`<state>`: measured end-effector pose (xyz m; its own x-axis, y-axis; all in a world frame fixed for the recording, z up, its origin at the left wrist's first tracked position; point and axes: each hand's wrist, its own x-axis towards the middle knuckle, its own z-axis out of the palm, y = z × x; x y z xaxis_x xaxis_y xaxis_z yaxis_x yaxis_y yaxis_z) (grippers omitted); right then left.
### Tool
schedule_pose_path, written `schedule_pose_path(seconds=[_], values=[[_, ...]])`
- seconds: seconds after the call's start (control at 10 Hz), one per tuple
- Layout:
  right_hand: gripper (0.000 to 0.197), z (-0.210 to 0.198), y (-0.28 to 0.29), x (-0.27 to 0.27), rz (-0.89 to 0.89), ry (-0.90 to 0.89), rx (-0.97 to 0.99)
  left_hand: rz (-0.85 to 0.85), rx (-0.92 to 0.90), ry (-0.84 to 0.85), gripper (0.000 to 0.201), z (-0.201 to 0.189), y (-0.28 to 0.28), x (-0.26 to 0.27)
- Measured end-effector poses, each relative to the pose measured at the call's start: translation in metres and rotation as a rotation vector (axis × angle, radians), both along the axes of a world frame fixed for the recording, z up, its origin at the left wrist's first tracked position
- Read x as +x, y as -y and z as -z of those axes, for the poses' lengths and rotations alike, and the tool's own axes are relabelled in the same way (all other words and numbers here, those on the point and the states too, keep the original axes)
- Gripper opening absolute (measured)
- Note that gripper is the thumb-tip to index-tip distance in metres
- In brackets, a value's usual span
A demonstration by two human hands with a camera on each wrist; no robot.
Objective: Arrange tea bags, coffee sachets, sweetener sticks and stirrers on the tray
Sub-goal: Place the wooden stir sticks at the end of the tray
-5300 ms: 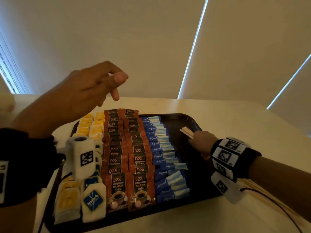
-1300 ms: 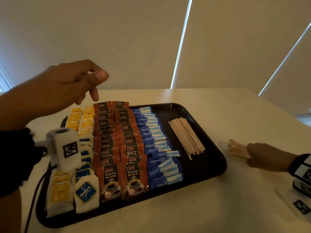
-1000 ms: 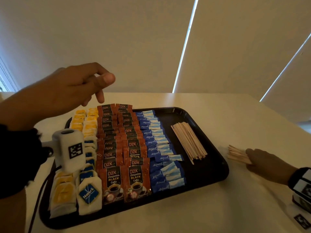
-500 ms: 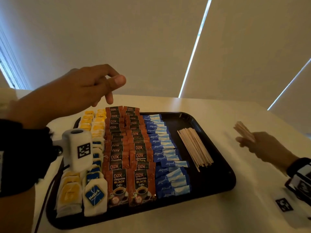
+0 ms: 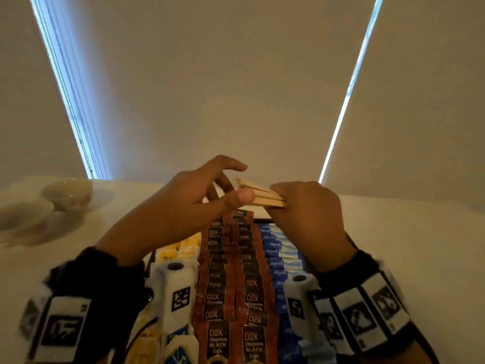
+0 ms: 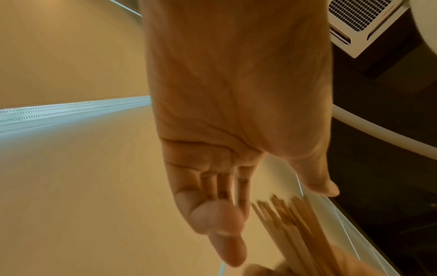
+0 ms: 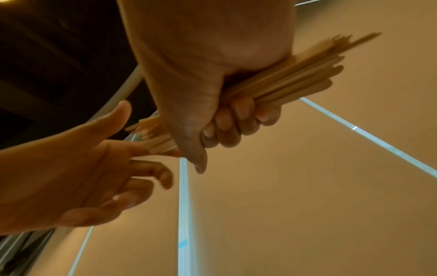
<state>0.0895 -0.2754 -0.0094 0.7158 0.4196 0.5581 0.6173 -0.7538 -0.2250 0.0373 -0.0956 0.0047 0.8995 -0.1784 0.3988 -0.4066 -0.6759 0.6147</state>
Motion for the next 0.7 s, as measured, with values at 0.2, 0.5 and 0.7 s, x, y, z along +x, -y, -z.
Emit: schedule_pose_path(seconds=[0.2, 0.5, 0.7], values=[[0.010, 0.009, -0.007, -0.009, -0.110, -0.149, 0.009, 0.048, 0.133, 0.033, 0.058, 0.014, 0.018, 0.009], [0.029, 0.006, -0.003, 0.006, -0.072, -0.132, -0.275, 0.031, 0.414, 0.058, 0.071, 0.024, 0.023, 0.016], [0.034, 0.005, 0.014, 0.014, -0.024, -0.072, -0.281, -0.014, 0.508, -0.112, 0.042, 0.014, 0.014, 0.011]])
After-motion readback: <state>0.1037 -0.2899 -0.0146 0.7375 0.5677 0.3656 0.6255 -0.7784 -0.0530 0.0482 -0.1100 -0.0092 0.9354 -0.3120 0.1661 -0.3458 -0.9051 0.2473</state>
